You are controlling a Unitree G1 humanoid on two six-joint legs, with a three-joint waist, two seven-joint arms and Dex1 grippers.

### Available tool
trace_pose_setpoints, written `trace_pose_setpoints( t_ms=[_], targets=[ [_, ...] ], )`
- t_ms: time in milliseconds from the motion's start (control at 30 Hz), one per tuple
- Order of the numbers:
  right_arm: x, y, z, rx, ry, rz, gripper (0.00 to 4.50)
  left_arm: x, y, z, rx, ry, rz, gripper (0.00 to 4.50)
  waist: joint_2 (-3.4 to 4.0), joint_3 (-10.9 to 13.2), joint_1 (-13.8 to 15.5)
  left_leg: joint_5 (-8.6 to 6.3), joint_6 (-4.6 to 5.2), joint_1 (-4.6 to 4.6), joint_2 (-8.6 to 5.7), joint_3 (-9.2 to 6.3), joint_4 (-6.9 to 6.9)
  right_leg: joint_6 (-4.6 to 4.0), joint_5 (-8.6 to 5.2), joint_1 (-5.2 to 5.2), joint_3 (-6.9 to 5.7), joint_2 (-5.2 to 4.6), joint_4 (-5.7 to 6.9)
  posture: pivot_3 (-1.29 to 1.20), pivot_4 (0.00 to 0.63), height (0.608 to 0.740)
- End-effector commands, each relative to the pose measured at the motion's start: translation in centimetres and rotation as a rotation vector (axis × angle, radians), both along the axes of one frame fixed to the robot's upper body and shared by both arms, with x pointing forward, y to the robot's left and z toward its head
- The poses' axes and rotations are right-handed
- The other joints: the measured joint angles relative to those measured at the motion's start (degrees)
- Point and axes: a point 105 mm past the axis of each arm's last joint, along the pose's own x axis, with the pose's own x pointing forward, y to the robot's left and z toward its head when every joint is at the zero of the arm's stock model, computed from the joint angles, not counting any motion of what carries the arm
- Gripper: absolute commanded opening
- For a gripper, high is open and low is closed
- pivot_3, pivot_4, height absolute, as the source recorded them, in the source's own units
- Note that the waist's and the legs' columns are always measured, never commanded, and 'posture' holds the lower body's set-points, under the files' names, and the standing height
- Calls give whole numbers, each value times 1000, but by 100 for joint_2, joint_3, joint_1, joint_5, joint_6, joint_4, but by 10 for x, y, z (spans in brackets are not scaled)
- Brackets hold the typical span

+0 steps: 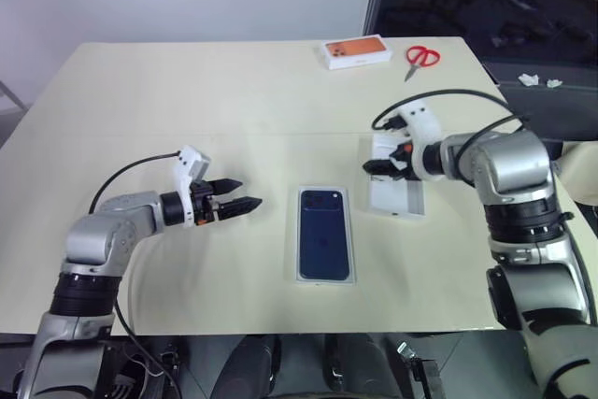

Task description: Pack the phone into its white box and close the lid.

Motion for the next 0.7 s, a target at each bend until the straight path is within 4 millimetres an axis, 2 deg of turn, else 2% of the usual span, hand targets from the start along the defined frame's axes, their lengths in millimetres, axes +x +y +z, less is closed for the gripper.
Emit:
trace_pose_setpoints(
  t_ms=[33, 300, 467, 700],
  targets=[
    [-5, 7, 11, 40, 43, -49, 3895, 1, -5, 4, -11, -31, 1, 4440, 0, 0, -1, 0, 0, 0, -1, 1, 3, 0, 0, 2, 0, -1, 1, 0, 150, 740],
    [8, 22, 10, 115, 79, -139, 3895, 1, -9, 0, -22, -20, 6, 4440, 1, 0, -53, 0, 0, 1, 0, 0, 1, 0, 0, 0, 0, 2, 5, 0, 150, 740],
    [16, 17, -2, 57, 86, -293, 3895, 3, -13, 2, -37, -24, 12, 4440, 2, -1, -115, 1, -1, 1, 0, 0, 1, 0, 0, -1, 0, 2, 7, 0, 150, 740],
    [21, 27, 3, 82, 65, -374, 3895, 1, -17, -1, -44, -11, 16, 4440, 5, -2, -138, 2, -2, 2, 0, 1, 0, 0, 1, -4, 1, 5, 12, 0, 150, 740]
  ],
)
